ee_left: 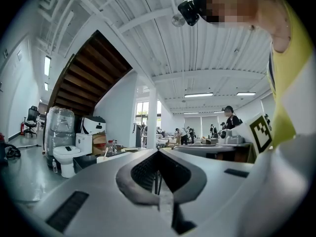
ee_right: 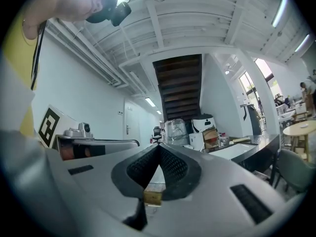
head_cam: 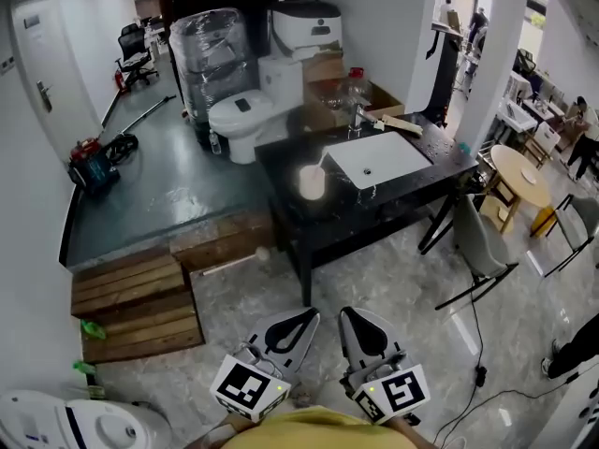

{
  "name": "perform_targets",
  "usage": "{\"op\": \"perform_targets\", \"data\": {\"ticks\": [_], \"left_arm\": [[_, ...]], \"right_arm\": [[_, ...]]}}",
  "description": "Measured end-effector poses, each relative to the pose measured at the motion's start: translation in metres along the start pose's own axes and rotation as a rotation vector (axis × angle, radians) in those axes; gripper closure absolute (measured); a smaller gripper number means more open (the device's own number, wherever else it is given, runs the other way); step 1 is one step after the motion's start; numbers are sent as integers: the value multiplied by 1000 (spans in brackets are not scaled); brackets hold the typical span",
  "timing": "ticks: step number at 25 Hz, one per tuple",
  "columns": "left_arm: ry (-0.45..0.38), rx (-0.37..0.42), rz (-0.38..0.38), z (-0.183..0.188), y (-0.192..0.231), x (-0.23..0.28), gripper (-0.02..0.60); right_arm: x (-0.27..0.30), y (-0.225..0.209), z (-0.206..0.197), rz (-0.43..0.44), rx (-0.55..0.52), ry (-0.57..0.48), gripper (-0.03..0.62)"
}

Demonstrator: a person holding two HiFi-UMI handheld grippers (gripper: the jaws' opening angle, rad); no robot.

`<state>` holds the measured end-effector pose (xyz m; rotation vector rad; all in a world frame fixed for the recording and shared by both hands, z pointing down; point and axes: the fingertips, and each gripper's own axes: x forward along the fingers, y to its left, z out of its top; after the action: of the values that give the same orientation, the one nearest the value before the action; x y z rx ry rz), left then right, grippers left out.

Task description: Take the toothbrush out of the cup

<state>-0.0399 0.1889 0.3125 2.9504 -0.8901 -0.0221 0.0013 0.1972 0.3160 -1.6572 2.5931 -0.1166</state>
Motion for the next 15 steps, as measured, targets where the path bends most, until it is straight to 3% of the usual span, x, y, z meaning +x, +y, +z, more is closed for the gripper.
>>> {"op": "perform_targets", "data": {"ticks": [15], "left_arm": [[-18, -44, 2, -1, 46, 7, 572]], "right_arm": [[46, 2, 2, 7, -16, 9, 577]]}}
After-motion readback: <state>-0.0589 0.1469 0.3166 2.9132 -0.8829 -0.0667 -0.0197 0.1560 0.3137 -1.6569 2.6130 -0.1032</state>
